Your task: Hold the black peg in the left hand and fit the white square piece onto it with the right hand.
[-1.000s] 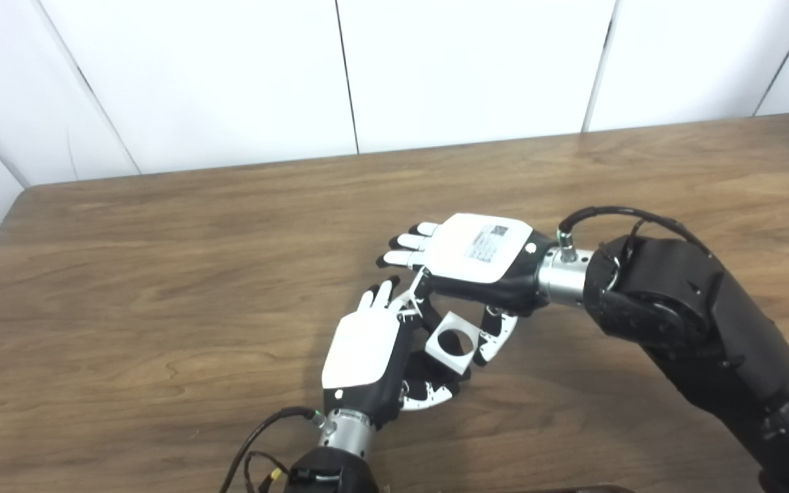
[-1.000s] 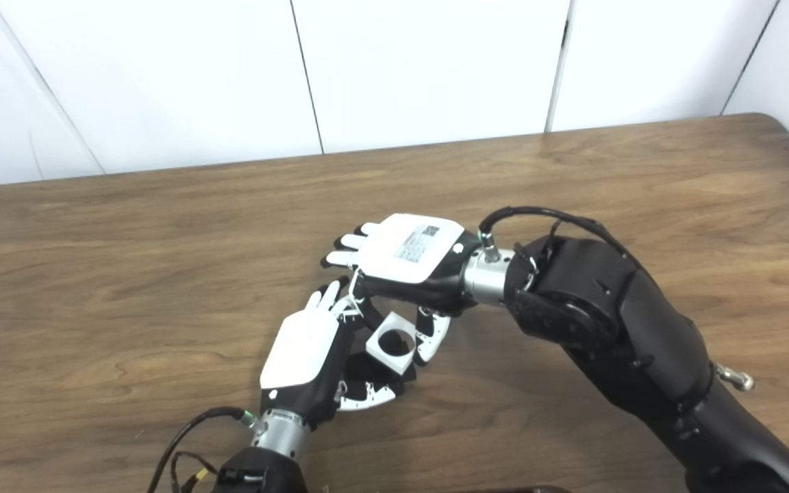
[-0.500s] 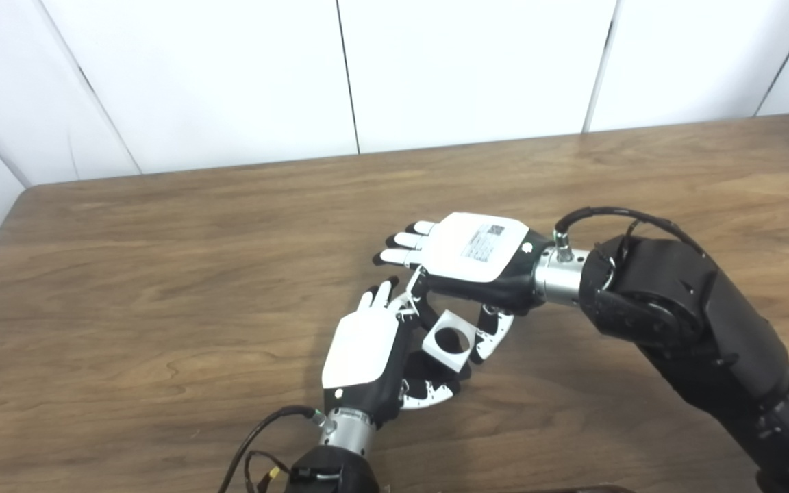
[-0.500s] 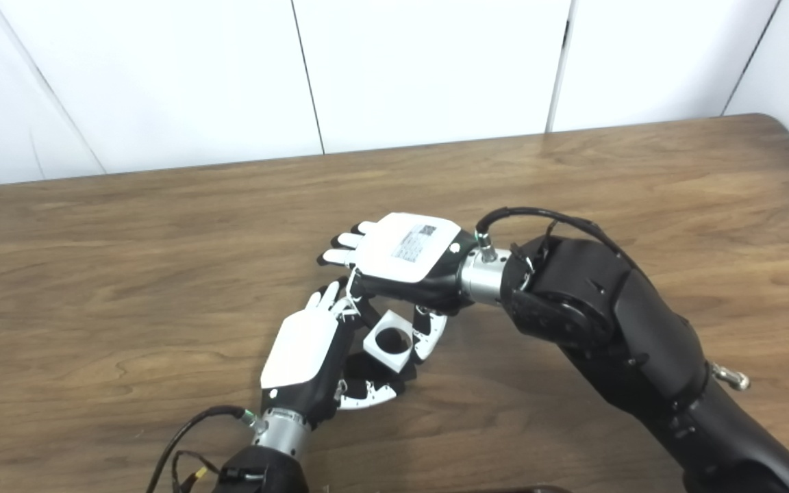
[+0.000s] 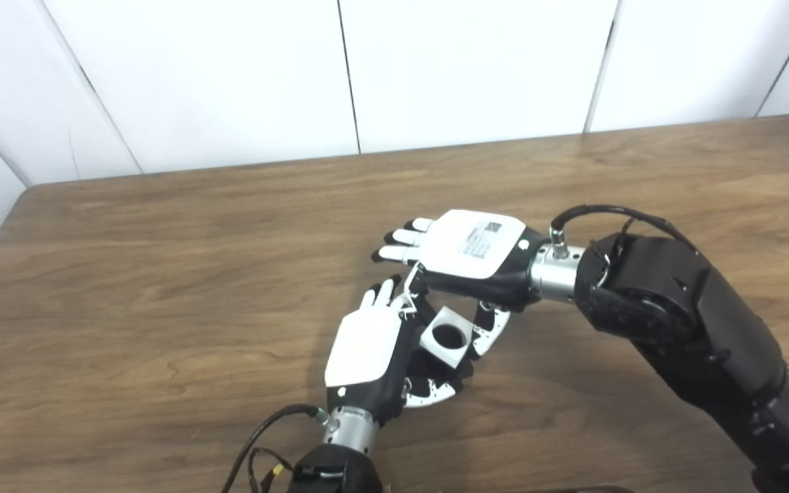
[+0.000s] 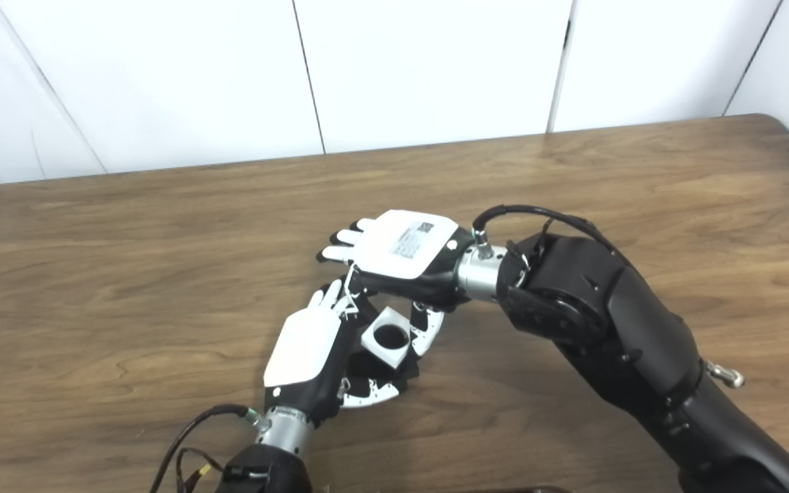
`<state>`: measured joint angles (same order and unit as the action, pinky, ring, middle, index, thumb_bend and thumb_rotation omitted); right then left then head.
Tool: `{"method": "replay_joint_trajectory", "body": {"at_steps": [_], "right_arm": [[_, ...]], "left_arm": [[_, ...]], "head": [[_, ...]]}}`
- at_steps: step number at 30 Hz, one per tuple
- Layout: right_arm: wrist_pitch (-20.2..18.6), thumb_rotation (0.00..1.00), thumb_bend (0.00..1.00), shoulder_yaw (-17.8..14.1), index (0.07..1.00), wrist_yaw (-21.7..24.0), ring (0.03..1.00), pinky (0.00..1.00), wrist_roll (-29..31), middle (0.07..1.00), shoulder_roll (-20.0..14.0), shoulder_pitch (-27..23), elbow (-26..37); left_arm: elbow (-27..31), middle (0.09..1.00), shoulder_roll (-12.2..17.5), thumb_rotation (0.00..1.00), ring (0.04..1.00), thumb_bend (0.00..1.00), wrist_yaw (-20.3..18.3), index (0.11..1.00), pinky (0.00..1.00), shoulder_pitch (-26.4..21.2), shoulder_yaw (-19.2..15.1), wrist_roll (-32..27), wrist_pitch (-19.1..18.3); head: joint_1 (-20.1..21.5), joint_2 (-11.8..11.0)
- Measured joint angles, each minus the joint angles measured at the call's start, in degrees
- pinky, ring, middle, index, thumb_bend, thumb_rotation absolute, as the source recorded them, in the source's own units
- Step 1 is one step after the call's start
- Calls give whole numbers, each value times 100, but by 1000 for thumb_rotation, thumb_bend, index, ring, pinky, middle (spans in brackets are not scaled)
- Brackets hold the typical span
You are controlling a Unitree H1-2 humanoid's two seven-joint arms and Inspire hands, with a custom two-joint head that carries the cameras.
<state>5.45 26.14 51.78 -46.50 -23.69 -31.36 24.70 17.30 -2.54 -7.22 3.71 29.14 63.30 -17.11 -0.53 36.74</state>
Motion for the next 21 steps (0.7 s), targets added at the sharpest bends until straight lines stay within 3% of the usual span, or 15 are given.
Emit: {"method": "replay_joint_trajectory", "body": {"at_steps": [21], "right_arm": [[118,141,524,2,493,-100,1000,1000,-38,975,28,0,-120]], "left_arm": [[-58,892,-2,78,1000,522,74,489,1000,-13,3,-70,-29]], "head": [[-26,-9]]}}
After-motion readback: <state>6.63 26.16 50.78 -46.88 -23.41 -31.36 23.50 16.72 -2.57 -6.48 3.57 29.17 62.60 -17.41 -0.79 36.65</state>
